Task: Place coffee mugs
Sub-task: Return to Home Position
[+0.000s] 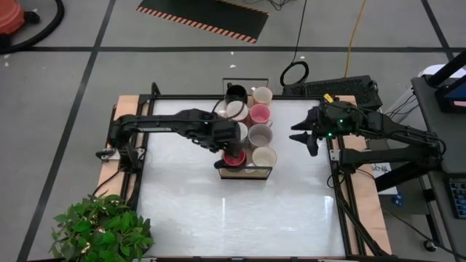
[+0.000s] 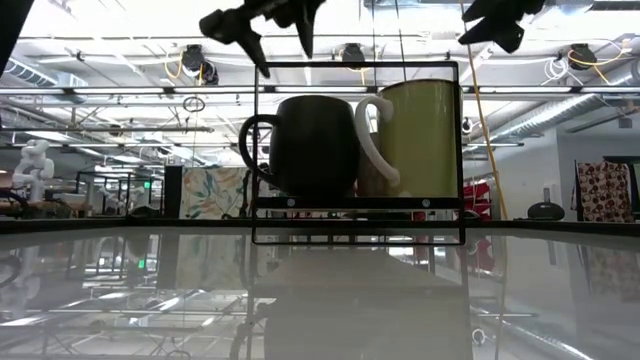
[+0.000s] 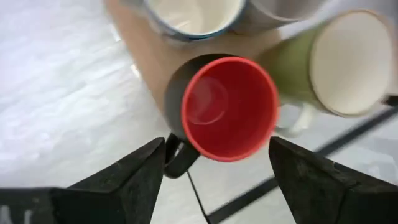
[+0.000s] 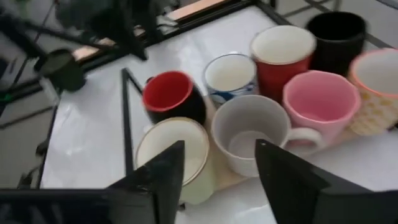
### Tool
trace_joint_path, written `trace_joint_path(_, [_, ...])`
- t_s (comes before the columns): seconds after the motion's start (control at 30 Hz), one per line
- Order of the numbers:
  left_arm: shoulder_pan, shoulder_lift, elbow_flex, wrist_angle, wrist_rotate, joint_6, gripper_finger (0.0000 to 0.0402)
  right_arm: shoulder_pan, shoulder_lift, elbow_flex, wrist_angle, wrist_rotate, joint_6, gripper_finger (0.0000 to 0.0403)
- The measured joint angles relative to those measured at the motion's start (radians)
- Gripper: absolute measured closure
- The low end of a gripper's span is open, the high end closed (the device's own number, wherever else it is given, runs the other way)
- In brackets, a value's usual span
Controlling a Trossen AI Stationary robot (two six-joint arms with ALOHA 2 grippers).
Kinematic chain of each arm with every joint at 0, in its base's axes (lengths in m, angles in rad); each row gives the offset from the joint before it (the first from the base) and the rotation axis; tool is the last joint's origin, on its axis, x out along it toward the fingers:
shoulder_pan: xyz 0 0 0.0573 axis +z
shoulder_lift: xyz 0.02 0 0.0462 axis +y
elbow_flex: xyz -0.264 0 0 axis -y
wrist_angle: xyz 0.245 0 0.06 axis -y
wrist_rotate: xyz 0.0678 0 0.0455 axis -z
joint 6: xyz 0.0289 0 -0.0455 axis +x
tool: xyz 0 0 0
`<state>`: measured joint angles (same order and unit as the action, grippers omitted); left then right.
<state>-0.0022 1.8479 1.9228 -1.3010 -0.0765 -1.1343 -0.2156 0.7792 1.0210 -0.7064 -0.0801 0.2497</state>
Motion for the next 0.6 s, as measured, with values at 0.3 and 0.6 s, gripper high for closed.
trace_joint_path(0.3, [-0.002,-0.067,0.000,0.001,-0.002,0.145,0.0257,0.002,0.000,0.000,0.007,-0.056,-0.077,0.0360])
trace_joint_path(0.6, [-0.042,-0.100,-0.001,0.011,-0.011,0.489,0.0396,0.003,-0.011,0.000,0.285,-0.056,-0.147,0.0400])
